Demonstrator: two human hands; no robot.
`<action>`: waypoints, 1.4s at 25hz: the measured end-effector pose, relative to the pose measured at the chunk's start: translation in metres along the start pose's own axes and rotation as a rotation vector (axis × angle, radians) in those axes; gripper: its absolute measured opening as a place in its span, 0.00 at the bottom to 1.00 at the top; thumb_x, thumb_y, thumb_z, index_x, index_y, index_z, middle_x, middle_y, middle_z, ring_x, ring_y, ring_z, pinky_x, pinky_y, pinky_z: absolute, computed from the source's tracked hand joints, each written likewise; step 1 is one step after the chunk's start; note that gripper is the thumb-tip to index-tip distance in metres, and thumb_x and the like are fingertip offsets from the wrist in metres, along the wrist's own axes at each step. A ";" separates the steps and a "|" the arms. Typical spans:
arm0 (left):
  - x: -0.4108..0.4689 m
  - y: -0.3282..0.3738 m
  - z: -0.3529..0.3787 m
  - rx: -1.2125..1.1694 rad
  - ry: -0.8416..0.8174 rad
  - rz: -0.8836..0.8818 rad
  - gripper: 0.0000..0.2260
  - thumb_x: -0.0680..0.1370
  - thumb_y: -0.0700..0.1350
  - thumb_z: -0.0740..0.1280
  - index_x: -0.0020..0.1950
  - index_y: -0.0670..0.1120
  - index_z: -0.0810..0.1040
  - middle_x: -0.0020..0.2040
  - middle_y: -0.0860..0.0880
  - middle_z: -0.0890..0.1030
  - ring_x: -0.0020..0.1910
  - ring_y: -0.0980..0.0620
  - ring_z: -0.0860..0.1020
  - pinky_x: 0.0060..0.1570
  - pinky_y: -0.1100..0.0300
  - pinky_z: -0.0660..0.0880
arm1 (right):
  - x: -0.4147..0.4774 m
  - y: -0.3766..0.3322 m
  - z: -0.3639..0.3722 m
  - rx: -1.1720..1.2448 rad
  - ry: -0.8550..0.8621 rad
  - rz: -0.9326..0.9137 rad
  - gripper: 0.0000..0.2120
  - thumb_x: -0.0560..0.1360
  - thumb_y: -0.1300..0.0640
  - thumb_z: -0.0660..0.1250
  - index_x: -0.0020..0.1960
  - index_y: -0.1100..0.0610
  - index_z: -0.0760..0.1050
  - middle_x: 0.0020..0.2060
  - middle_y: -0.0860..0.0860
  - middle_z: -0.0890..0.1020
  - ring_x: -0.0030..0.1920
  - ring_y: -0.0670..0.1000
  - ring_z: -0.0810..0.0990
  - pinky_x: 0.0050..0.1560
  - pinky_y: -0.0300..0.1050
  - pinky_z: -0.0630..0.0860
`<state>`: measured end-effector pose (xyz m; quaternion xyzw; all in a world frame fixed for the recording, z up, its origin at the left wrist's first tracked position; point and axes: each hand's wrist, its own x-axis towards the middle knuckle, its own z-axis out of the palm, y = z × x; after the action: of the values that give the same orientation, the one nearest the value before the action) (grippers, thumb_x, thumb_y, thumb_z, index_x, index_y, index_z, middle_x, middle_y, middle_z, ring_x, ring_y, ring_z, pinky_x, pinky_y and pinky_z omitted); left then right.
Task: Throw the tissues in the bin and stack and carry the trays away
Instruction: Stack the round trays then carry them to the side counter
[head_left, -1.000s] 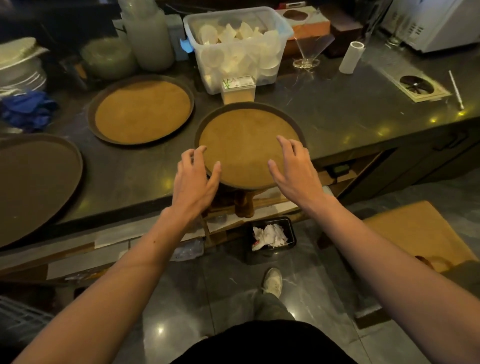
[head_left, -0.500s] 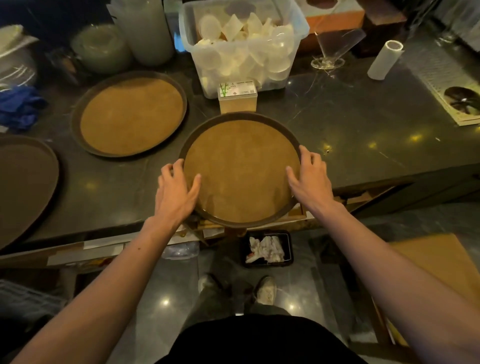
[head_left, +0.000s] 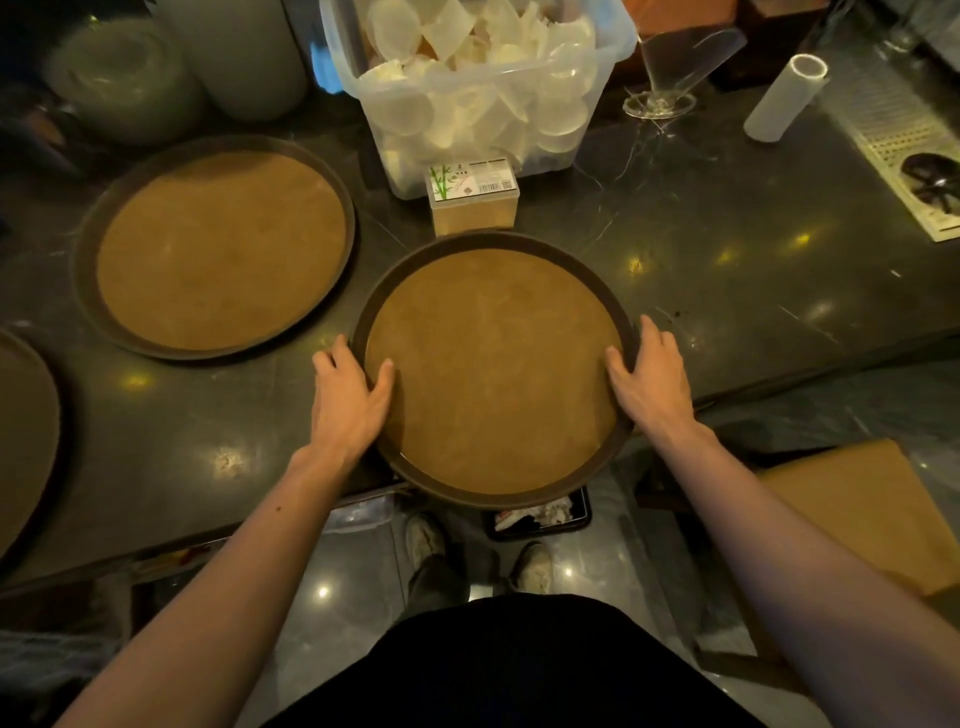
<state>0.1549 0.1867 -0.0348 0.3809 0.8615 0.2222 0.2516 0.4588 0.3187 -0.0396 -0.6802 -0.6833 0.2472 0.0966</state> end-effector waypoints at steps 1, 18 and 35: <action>0.003 0.000 0.001 0.001 -0.007 -0.003 0.34 0.79 0.57 0.62 0.77 0.40 0.53 0.72 0.37 0.60 0.66 0.36 0.69 0.64 0.44 0.69 | 0.003 -0.001 0.000 0.014 0.003 0.022 0.33 0.79 0.43 0.61 0.77 0.57 0.55 0.70 0.59 0.67 0.68 0.61 0.69 0.64 0.57 0.69; -0.073 -0.007 -0.011 -0.207 0.326 -0.022 0.30 0.75 0.54 0.70 0.71 0.44 0.65 0.63 0.42 0.68 0.57 0.51 0.69 0.58 0.59 0.67 | -0.036 -0.006 -0.022 0.273 0.092 -0.141 0.28 0.76 0.45 0.69 0.70 0.57 0.67 0.60 0.54 0.71 0.60 0.52 0.73 0.61 0.49 0.72; -0.249 -0.210 -0.158 -0.269 0.753 -0.288 0.30 0.74 0.54 0.72 0.70 0.43 0.68 0.63 0.41 0.69 0.54 0.57 0.65 0.57 0.65 0.63 | -0.205 -0.192 0.078 0.302 -0.103 -0.544 0.28 0.74 0.44 0.70 0.69 0.55 0.69 0.59 0.52 0.72 0.58 0.50 0.72 0.58 0.47 0.72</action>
<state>0.0903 -0.1627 0.0332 0.1128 0.9009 0.4190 -0.0046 0.2643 0.1116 0.0248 -0.4369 -0.7997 0.3452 0.2245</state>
